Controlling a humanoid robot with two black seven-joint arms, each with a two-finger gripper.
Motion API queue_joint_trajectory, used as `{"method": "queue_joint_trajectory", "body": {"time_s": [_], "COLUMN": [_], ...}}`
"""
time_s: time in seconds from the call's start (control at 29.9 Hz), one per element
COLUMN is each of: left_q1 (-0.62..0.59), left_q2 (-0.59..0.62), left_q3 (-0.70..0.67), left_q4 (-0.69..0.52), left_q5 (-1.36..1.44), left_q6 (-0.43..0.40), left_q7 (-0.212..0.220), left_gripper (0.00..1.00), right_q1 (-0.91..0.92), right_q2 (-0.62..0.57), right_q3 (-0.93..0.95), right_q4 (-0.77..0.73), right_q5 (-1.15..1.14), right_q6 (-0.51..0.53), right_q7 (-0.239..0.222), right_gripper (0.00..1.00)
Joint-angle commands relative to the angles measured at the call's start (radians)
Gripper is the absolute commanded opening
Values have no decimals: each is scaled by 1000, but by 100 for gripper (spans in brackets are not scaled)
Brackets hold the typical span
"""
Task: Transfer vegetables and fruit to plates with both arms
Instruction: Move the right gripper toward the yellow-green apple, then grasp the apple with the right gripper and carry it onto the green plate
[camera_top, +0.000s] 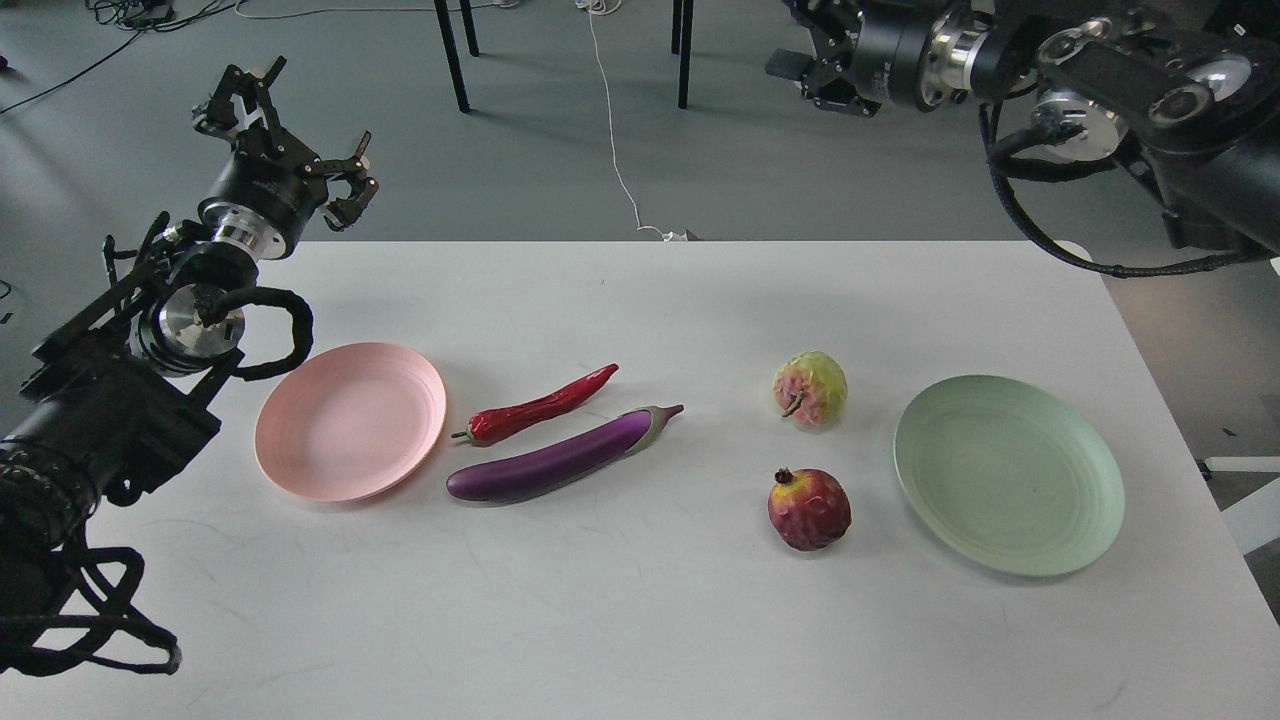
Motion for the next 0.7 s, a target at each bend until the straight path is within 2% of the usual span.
{"method": "queue_joint_trajectory", "body": {"time_s": [0.0,0.2,0.27,0.33,0.5,0.67], "left_q1": [-1,4,7,9,12,12], "left_q2": [10,46,57,75,108,120], "left_q3": [7,12,10,10,10,10], "left_q4": [0,0,0,0,0,0], "left_q5": [0,4,3,1,1,-2], "left_q6": [0,-26,-54,-64,-69,-67], "left_q7": [0,3,0,0,0,-1], "left_gripper": [98,98,98,98,98,98], "right_q1": [17,18,4,-8,-46,-72], "right_q2": [96,200,216,216,216,216], "right_q3": [-171,-450,-524,-558,-610,-621], "right_q4": [-8,-4,-1,-1,-7,-1], "right_q5": [-168,-244,-276,-309,-463,-518], "right_q6": [-1,-24,-26,-26,-26,-26], "right_q7": [7,16,37,65,82,96], "right_gripper": [99,98,98,98,95,95]}}
